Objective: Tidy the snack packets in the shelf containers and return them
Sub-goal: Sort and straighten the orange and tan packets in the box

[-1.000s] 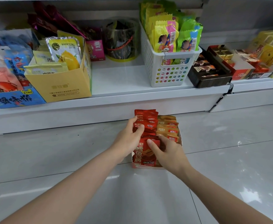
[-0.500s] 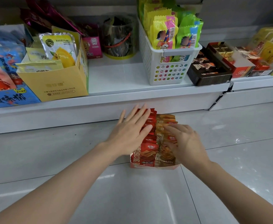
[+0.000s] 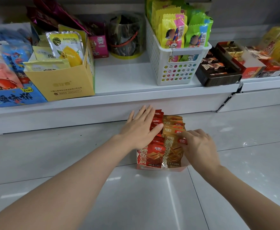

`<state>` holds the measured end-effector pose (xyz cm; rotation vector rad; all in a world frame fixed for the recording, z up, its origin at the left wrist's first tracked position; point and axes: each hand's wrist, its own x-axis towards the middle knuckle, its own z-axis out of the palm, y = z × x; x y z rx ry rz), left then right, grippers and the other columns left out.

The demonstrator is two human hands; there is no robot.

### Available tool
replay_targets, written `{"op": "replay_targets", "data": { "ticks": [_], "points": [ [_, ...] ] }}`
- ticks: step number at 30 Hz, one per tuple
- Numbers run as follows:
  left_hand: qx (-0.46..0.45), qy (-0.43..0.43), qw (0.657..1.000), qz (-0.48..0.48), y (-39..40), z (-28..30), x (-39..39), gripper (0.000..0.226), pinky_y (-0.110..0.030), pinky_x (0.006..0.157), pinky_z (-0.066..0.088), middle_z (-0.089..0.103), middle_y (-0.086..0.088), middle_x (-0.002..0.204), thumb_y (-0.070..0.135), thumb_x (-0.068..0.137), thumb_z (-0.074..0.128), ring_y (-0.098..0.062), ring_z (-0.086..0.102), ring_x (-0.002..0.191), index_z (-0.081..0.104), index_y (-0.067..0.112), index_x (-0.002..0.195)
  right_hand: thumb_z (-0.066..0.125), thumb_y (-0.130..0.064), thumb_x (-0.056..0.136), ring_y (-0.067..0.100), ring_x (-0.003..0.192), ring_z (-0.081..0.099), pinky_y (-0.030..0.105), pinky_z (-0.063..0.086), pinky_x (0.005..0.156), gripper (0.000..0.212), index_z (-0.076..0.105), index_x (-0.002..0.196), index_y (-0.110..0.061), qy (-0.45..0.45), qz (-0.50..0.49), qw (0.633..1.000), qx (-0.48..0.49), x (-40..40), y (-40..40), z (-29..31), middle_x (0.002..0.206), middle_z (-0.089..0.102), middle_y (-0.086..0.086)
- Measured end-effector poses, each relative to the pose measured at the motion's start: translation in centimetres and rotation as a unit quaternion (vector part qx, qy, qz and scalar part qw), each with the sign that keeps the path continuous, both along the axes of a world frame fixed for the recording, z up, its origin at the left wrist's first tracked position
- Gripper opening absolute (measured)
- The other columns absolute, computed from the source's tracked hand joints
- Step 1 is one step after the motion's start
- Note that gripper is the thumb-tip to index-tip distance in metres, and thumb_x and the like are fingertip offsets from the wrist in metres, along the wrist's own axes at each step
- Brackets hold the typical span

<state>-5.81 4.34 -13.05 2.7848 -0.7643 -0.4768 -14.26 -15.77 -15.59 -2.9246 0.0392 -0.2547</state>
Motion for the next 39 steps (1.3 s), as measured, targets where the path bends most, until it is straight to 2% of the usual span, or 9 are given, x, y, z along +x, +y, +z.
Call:
{"op": "replay_targets", "data": {
  "ticks": [4,8,12,15,23,27,30,33,39],
  "points": [
    [0.009,0.025,1.000,0.004,-0.2,0.5,0.3,0.072,-0.048,0.123,-0.010,-0.021,0.005,0.164,0.061,0.101,0.013,-0.011,-0.022,0.149,-0.009,0.022,0.158,0.060,-0.026,0.097,0.027,0.104,0.059,0.039,0.042,0.084,0.018,0.071,0.110,-0.021,0.039,-0.031,0.998,-0.024,-0.3,-0.5,0.5,0.104,0.074,-0.003],
    [-0.216,-0.110,0.970,0.010,2.2,1.4,-4.2,0.054,-0.030,0.119,0.018,0.029,0.002,0.159,0.043,0.101,0.041,-0.015,0.024,0.147,0.037,0.022,0.150,0.068,-0.019,0.092,0.028,0.108,0.061,0.043,0.046,0.088,0.026,0.071,0.117,-0.019,0.002,-0.001,1.000,0.026,-1.4,-0.1,1.8,0.121,0.069,0.001],
    [-0.262,-0.102,0.960,0.011,5.0,0.2,-8.0,0.032,-0.018,0.098,0.042,0.056,0.004,0.117,0.017,0.090,0.071,-0.011,0.054,0.112,0.067,0.015,0.122,0.075,-0.013,0.087,0.001,0.083,0.064,0.015,0.051,0.076,0.018,0.073,0.105,-0.016,-0.006,0.063,0.973,0.221,-2.9,1.4,2.2,0.095,0.068,-0.010],
    [-0.299,-0.077,0.949,0.068,5.3,0.0,-7.9,0.027,-0.018,0.086,0.049,0.058,0.007,0.107,0.002,0.087,0.072,-0.008,0.063,0.091,0.072,0.013,0.112,0.074,-0.018,0.088,-0.005,0.081,0.067,0.010,0.052,0.073,0.011,0.073,0.096,-0.026,0.053,0.024,0.938,0.341,-3.1,2.9,1.9,0.082,0.071,-0.018],
    [-0.306,-0.040,0.948,0.075,6.0,-0.6,-8.5,0.015,-0.014,0.084,0.043,0.054,0.022,0.097,0.011,0.083,0.079,0.002,0.056,0.094,0.072,0.021,0.092,0.069,-0.028,0.092,0.000,0.078,0.069,0.019,0.057,0.063,0.011,0.067,0.088,-0.038,0.093,-0.022,0.899,0.427,-2.9,4.1,1.7,0.083,0.071,-0.019],
    [-0.305,-0.036,0.948,0.082,6.2,-0.7,-8.3,0.013,-0.020,0.099,0.042,0.052,0.019,0.125,0.014,0.084,0.077,-0.001,0.050,0.119,0.070,0.024,0.086,0.072,-0.025,0.090,-0.001,0.080,0.066,0.018,0.055,0.065,0.010,0.067,0.090,-0.034,0.064,-0.031,0.905,0.420,-2.3,4.8,1.8,0.084,0.068,-0.017],
    [-0.302,-0.006,0.951,0.070,6.1,-0.6,-8.5,0.016,-0.031,0.105,0.045,0.050,0.017,0.138,0.010,0.085,0.076,-0.003,0.050,0.126,0.069,0.024,0.081,0.072,-0.023,0.090,-0.002,0.084,0.065,0.019,0.056,0.069,0.013,0.067,0.091,-0.035,0.042,-0.028,0.908,0.416,-2.3,4.9,1.7,0.088,0.067,-0.017],
    [-0.294,0.006,0.954,0.062,6.4,-1.1,-8.9,0.014,-0.030,0.110,0.040,0.043,0.015,0.148,0.013,0.085,0.077,-0.008,0.046,0.133,0.070,0.025,0.083,0.070,-0.030,0.091,-0.004,0.087,0.065,0.019,0.055,0.070,0.013,0.067,0.083,-0.040,0.036,-0.028,0.916,0.398,-2.5,4.8,1.6,0.090,0.067,-0.020],
    [-0.322,-0.041,0.944,0.056,7.2,-1.8,-9.0,0.022,-0.013,0.092,0.041,0.056,0.023,0.110,0.016,0.079,0.083,0.000,0.053,0.112,0.069,0.027,0.093,0.065,-0.047,0.089,-0.003,0.089,0.064,0.015,0.049,0.074,0.021,0.071,0.071,-0.038,0.033,-0.021,0.922,0.386,-2.9,4.6,1.6,0.083,0.071,-0.017]
  ]
}}
